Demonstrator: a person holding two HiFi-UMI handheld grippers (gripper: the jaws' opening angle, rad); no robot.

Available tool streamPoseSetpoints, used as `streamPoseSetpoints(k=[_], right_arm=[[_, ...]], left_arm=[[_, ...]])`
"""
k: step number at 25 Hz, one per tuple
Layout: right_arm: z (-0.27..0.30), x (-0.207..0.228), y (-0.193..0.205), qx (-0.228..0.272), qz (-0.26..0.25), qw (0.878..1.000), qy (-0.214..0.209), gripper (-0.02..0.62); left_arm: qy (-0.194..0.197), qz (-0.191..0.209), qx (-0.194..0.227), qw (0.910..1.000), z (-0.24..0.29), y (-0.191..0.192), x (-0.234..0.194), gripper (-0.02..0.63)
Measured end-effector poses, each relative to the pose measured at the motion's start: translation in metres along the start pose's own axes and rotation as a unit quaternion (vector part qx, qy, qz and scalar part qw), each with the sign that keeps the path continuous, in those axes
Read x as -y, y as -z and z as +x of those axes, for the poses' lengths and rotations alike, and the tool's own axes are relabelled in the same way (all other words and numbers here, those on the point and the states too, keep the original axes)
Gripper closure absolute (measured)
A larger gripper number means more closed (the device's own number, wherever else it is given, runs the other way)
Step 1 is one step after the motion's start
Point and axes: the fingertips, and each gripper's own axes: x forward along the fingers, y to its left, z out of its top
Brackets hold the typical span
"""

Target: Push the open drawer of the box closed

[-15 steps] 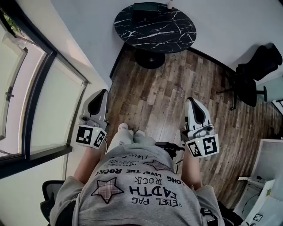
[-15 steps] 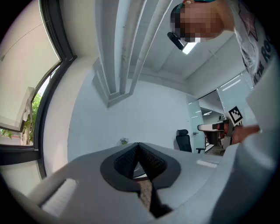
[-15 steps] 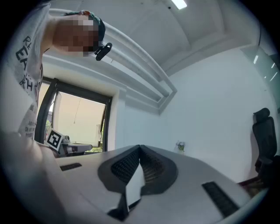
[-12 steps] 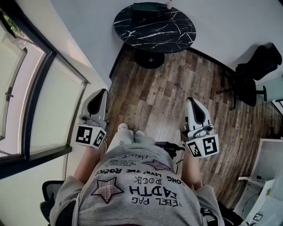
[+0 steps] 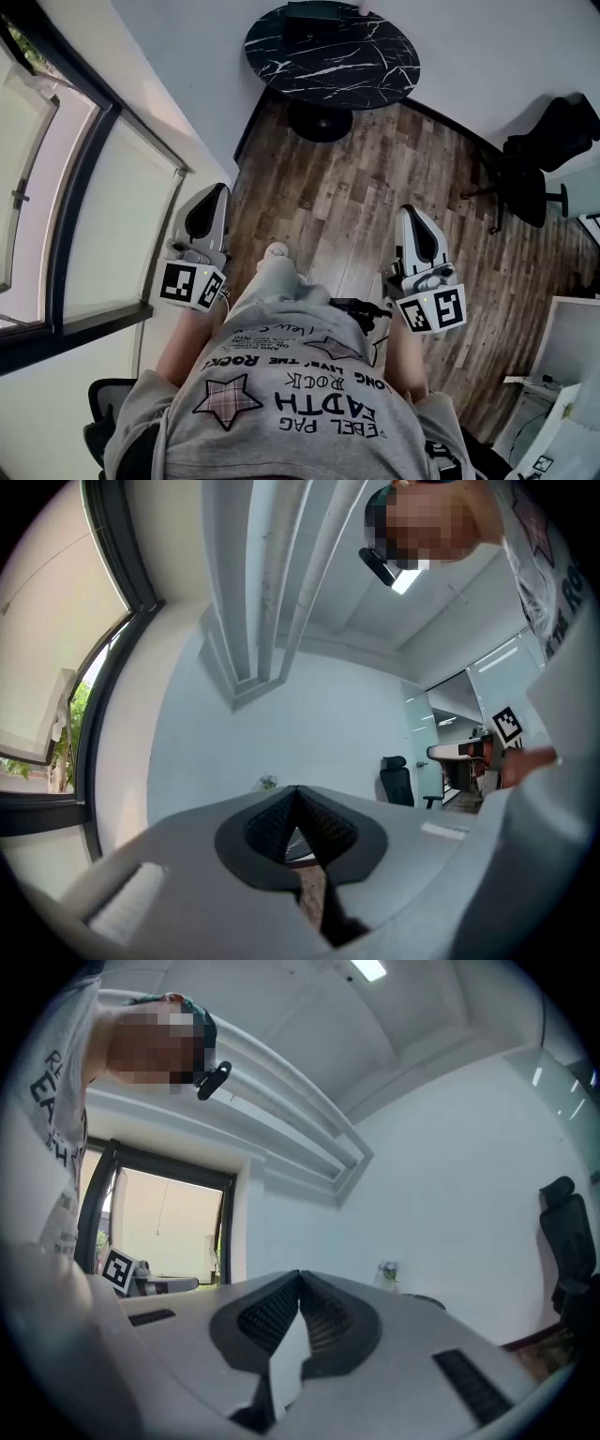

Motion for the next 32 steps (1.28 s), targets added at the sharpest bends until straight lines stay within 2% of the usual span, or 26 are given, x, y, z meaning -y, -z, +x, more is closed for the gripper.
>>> streamPoseSetpoints(k=[9, 14, 21, 27, 32], right_arm=[[0.015, 0.018, 0.007, -0.011, 0.007, 1.0, 0.0, 0.582], [0.038, 0.031, 0.013, -0.021, 0.005, 1.0, -0.016, 0.582], [0.087, 0.066, 0.019, -0.028, 0.009, 0.999, -0.029, 0.583], [0.133, 0.098, 0.016, -0.037, 0.004, 0.998, -0.046, 0.582], [0.171, 0.123, 0.01, -0.024, 0.027, 0.998, -0.054, 0.581]], left_arm=[[-0.004, -0.007, -0.004, 1.0, 0.023, 0.011, -0.007, 0.598], [-0.005, -0.008, -0.002, 1.0, 0.052, 0.013, -0.015, 0.598], [0.0, -0.005, -0.006, 1.0, 0.111, 0.02, -0.03, 0.598], [-0.003, -0.005, 0.008, 1.0, 0.165, 0.011, -0.042, 0.598], [-0.004, -0.001, 0.009, 1.0, 0.206, 0.012, -0.057, 0.598]])
